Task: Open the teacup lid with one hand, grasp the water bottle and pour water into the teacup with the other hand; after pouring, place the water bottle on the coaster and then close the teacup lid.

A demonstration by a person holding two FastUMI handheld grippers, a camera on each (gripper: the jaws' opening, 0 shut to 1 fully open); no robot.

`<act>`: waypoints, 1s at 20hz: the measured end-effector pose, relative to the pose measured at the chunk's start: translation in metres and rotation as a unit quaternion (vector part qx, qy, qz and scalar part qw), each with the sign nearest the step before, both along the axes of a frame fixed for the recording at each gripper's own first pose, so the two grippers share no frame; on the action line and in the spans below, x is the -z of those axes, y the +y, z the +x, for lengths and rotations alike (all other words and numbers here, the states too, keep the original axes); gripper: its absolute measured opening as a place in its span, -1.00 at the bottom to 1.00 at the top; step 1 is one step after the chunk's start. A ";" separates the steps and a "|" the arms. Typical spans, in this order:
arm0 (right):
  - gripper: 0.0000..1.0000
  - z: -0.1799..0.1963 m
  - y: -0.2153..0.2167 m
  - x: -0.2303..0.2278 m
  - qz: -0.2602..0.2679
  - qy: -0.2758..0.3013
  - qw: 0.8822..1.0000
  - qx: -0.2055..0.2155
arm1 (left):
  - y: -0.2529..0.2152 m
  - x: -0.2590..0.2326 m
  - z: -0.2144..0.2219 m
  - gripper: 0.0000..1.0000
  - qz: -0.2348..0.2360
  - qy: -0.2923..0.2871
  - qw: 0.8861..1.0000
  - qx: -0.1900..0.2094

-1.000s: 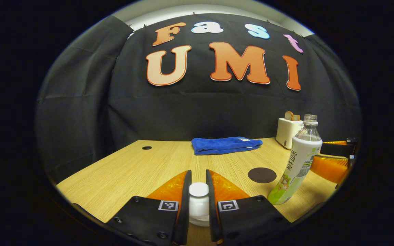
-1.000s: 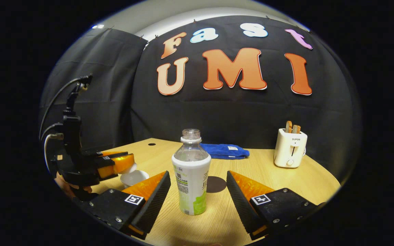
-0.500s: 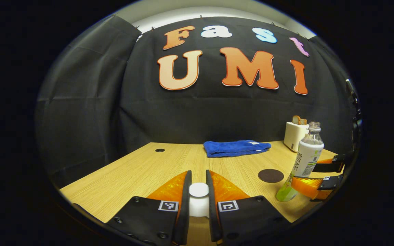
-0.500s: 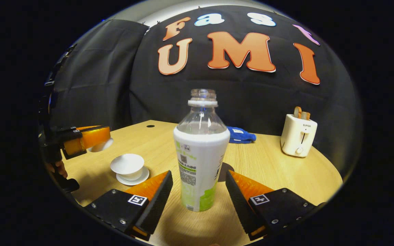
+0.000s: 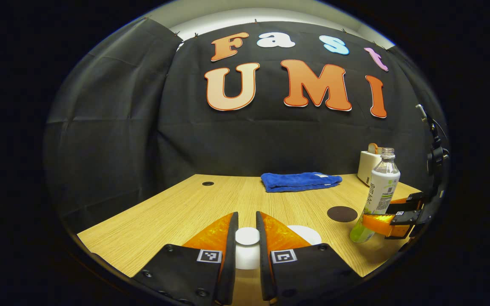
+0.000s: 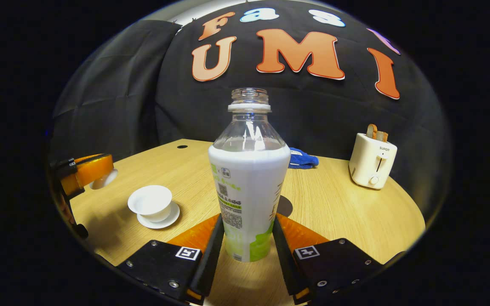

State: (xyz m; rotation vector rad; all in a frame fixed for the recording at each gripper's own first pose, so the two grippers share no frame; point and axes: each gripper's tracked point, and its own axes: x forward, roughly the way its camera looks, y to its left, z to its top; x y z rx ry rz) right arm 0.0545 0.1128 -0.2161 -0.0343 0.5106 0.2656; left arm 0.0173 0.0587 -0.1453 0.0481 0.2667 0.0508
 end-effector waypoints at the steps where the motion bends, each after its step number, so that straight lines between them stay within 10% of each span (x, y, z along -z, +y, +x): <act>1: 0.32 0.001 -0.001 -0.002 -0.012 -0.001 1.000 -0.003 | 0.002 -0.002 0.000 -0.48 0.002 0.000 1.000 0.000; 10: 0.32 0.015 -0.019 -0.023 -0.180 -0.055 0.981 -0.042 | 0.022 -0.010 -0.010 -0.44 0.004 -0.004 1.000 -0.009; 20: 0.31 0.018 -0.002 -0.046 -0.436 -0.166 0.875 -0.132 | 0.043 -0.019 -0.026 -0.44 0.018 -0.015 1.000 -0.021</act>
